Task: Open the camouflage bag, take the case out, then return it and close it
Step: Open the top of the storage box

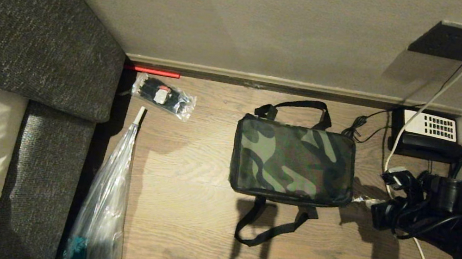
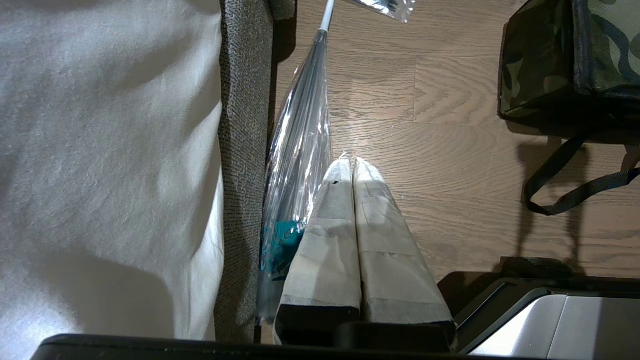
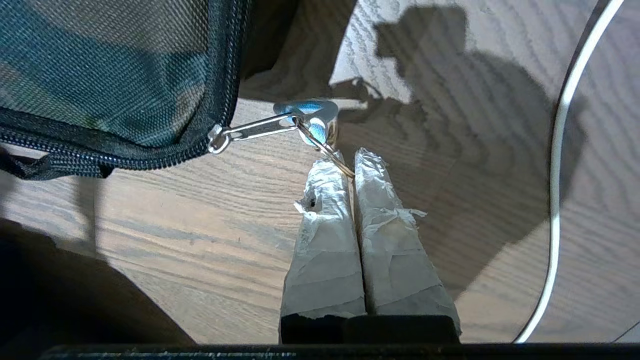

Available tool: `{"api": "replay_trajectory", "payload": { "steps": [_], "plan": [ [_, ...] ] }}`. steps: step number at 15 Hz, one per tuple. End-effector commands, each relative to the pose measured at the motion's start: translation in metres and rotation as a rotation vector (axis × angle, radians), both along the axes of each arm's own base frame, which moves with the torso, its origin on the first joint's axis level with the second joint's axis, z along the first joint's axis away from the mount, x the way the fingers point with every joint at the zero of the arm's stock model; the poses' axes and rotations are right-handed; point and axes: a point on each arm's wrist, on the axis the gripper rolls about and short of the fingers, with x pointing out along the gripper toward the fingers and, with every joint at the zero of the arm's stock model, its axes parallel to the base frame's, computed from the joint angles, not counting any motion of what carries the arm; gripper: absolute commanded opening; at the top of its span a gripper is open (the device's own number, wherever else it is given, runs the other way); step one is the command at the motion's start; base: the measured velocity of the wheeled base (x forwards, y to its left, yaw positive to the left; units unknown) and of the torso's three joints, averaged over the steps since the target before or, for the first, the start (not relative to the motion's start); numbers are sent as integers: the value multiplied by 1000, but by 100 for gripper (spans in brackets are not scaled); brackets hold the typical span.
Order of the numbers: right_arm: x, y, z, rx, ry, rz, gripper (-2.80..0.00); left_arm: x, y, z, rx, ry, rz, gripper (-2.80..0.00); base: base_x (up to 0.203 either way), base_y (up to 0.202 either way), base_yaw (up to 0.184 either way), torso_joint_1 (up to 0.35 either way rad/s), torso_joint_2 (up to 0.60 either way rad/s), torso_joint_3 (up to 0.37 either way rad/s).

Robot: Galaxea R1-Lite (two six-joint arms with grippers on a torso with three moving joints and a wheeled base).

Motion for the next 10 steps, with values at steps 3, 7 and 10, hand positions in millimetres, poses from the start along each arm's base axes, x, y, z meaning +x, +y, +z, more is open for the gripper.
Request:
{"api": "replay_trajectory", "payload": {
  "steps": [3,7,10],
  "plan": [
    [3,0,4,-3,-25,4,-280,0,0,-1,0,3,0,-280,0,0,0,0,0,0],
    [9,-1,7,-4,-45,5,-280,0,0,-1,0,5,0,-280,0,0,0,0,0,0],
    [10,0,8,-2,-50,7,-280,0,0,-1,0,5,0,-280,0,0,0,0,0,0]
  ]
}}
